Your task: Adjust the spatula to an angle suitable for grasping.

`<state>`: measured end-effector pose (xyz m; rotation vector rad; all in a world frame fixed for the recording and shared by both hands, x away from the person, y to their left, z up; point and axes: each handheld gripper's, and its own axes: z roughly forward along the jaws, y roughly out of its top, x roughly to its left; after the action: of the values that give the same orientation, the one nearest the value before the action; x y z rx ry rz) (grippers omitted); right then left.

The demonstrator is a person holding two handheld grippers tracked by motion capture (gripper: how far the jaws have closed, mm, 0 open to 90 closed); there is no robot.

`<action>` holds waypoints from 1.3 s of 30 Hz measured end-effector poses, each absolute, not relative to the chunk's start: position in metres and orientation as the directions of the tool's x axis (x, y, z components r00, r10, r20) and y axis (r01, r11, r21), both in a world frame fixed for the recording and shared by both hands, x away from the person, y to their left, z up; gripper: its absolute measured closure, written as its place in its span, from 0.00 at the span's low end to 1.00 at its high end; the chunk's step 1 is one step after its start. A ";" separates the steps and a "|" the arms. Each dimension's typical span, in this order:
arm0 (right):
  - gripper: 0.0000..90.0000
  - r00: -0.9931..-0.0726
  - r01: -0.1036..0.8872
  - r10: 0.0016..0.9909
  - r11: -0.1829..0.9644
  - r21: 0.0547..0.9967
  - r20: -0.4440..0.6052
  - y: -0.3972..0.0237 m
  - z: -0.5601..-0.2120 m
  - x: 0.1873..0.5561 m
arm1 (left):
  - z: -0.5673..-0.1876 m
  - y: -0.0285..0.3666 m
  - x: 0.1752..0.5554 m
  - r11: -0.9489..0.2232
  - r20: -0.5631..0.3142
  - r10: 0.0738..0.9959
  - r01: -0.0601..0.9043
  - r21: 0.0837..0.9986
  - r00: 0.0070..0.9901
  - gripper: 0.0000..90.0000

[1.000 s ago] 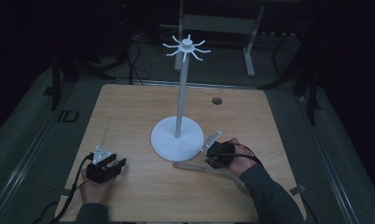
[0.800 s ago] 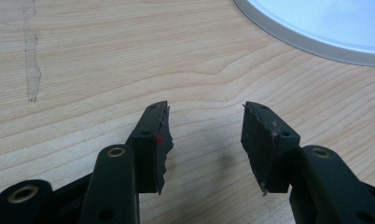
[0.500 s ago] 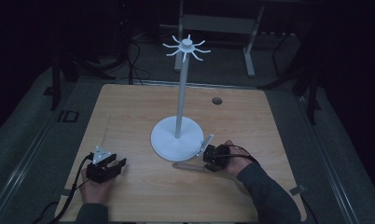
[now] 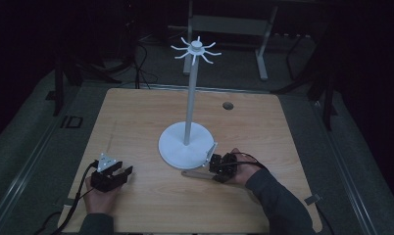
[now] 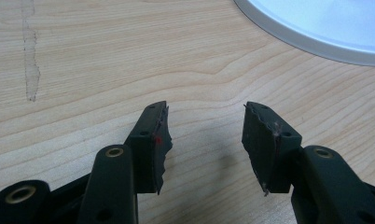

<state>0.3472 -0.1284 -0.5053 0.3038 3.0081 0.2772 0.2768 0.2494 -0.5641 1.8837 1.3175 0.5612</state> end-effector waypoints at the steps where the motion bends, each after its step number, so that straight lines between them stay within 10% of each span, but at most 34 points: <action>1: 0.79 -0.975 0.185 0.203 0.966 0.183 -0.086 -0.128 -0.507 0.347 | -0.564 0.249 0.277 -0.183 -0.066 0.926 0.594 0.783 0.372 0.56; 39: 0.84 -0.986 0.140 0.150 0.982 0.130 -0.070 -0.120 -0.517 0.350 | -0.564 0.250 0.278 -0.176 -0.073 0.928 0.602 0.779 0.365 0.56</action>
<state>0.3502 -0.1204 -0.5174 0.2239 3.0477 0.1908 0.2777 0.2496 -0.5645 1.8813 1.3298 0.5545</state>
